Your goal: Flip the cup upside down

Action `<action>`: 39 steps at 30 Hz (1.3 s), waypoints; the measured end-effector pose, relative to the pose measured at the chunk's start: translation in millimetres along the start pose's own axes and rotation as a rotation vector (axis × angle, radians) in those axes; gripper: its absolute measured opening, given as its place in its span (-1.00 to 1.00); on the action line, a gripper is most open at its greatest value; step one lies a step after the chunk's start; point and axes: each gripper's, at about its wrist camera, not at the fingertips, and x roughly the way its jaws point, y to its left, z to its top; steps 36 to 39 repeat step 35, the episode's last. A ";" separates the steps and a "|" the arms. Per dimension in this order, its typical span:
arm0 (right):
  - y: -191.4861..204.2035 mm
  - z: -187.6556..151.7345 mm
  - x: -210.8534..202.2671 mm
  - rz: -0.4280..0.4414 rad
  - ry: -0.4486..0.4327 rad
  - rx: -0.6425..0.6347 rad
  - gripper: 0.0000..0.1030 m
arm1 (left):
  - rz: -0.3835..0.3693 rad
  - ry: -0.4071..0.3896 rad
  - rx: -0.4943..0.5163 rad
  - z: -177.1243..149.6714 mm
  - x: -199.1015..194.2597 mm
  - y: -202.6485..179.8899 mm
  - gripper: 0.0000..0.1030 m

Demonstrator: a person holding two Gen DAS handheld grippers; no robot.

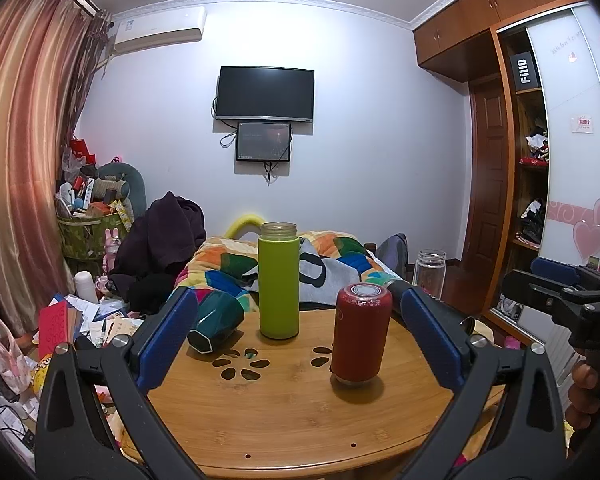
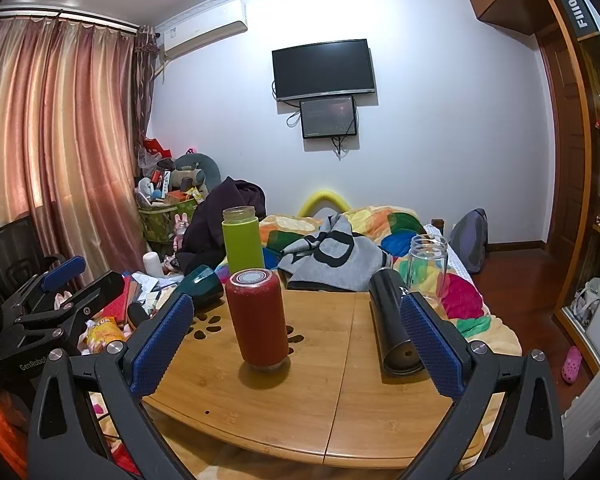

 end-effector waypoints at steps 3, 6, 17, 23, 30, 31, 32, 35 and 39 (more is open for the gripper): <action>0.3 0.3 0.1 -0.002 0.002 -0.001 1.00 | 0.000 0.001 0.001 -0.1 -0.3 -0.2 1.00; -0.3 0.8 -0.3 -0.001 0.000 -0.001 1.00 | 0.000 0.000 -0.001 0.0 -0.4 -0.1 1.00; 0.1 0.7 -0.2 0.000 0.002 -0.001 1.00 | -0.016 0.016 -0.007 3.1 -0.6 2.0 1.00; -1.0 2.4 -0.3 0.001 0.007 -0.002 1.00 | -0.004 0.019 -0.017 3.5 -0.8 4.4 1.00; 0.3 1.7 2.2 0.002 0.014 -0.006 1.00 | -0.009 0.025 -0.020 2.2 -0.1 5.6 1.00; 0.4 1.8 2.5 0.002 0.015 -0.007 1.00 | -0.015 0.025 -0.021 2.1 -0.1 5.6 1.00; 0.3 1.8 2.6 0.002 0.015 -0.008 1.00 | -0.018 0.024 -0.022 2.0 -0.1 5.3 1.00; 0.1 1.8 2.4 0.001 0.016 -0.007 1.00 | -0.021 0.021 -0.031 2.6 -0.8 6.3 1.00; 0.1 1.8 2.4 0.001 0.016 -0.007 1.00 | -0.021 0.021 -0.031 2.6 -0.8 6.3 1.00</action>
